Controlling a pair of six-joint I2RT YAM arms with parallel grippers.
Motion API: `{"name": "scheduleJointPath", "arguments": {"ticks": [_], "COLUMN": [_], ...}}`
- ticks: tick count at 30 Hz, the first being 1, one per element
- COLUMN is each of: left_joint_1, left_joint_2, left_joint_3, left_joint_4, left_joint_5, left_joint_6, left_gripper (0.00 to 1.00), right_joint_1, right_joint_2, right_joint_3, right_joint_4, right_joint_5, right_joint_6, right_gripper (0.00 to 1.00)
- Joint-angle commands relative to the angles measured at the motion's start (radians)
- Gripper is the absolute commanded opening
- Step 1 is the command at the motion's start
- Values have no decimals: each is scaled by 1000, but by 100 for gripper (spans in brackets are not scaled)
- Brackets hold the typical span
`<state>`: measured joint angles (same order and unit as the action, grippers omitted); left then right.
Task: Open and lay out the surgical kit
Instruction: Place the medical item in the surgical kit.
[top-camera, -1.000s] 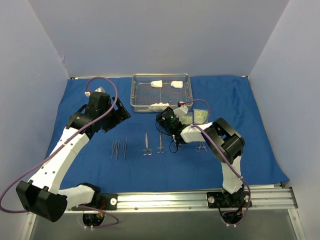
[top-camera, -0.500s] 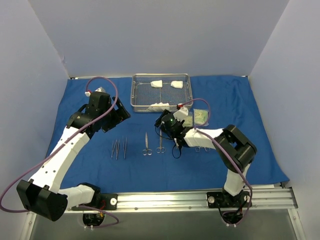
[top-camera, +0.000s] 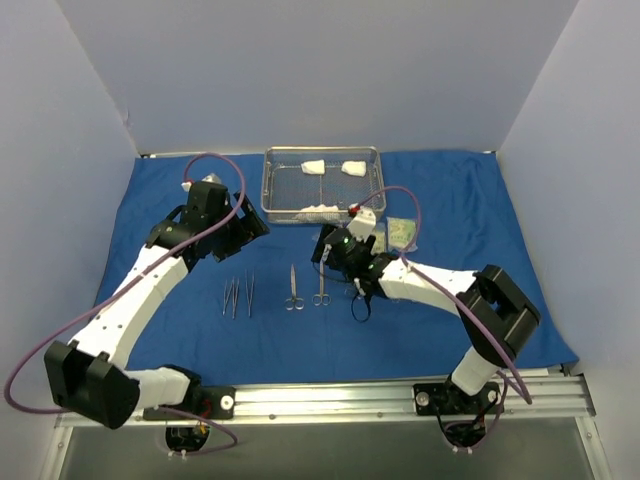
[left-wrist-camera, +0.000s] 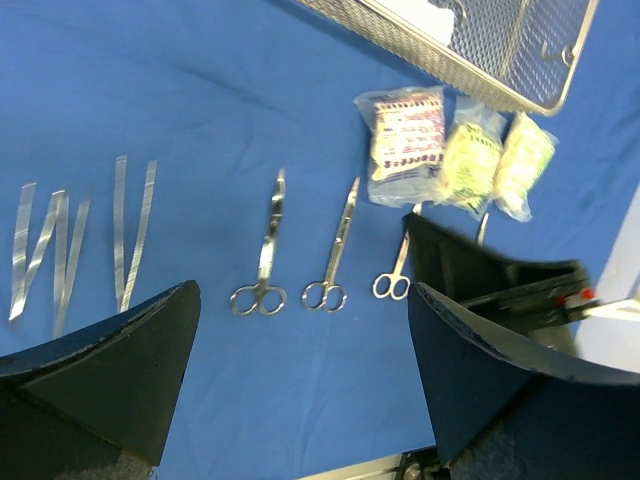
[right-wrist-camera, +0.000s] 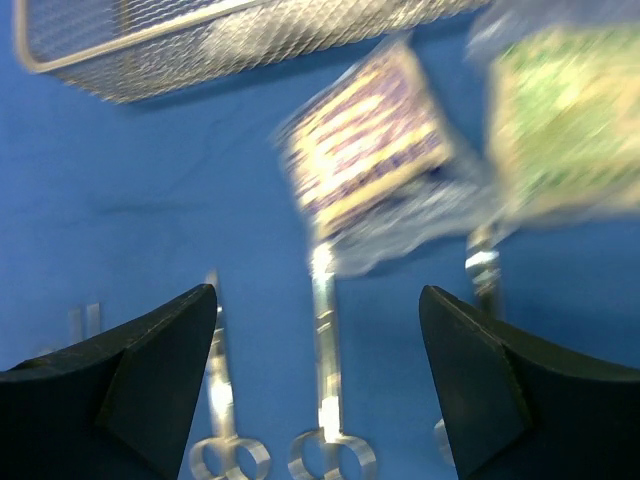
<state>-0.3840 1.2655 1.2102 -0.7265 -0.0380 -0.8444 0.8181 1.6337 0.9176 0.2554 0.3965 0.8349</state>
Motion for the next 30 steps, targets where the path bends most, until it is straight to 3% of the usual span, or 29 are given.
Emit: {"name": "scheduleJointPath", "arguments": {"ticks": [1, 6, 11, 12, 17, 30], "left_joint_1": [2, -16, -49, -50, -64, -93], "left_joint_2": [47, 187, 331, 378, 504, 702], "left_joint_3": [-41, -80, -41, -23, 38, 175], "left_joint_4": [172, 369, 452, 476, 539, 596], "left_joint_5": [101, 251, 259, 282, 314, 306], "left_joint_6": [13, -7, -16, -19, -41, -30], "left_gripper": [94, 94, 100, 91, 78, 70], "right_joint_1": [-88, -189, -263, -270, -280, -295], "right_joint_2": [-57, -40, 60, 70, 150, 215], "right_joint_3": [-9, -2, 72, 81, 142, 164], "right_joint_4": [-4, 94, 117, 120, 107, 99], "right_joint_5": [-24, -154, -274, -321, -386, -456], "right_joint_6": [-224, -453, -513, -514, -537, -536], "right_gripper": [78, 72, 51, 51, 43, 46]}}
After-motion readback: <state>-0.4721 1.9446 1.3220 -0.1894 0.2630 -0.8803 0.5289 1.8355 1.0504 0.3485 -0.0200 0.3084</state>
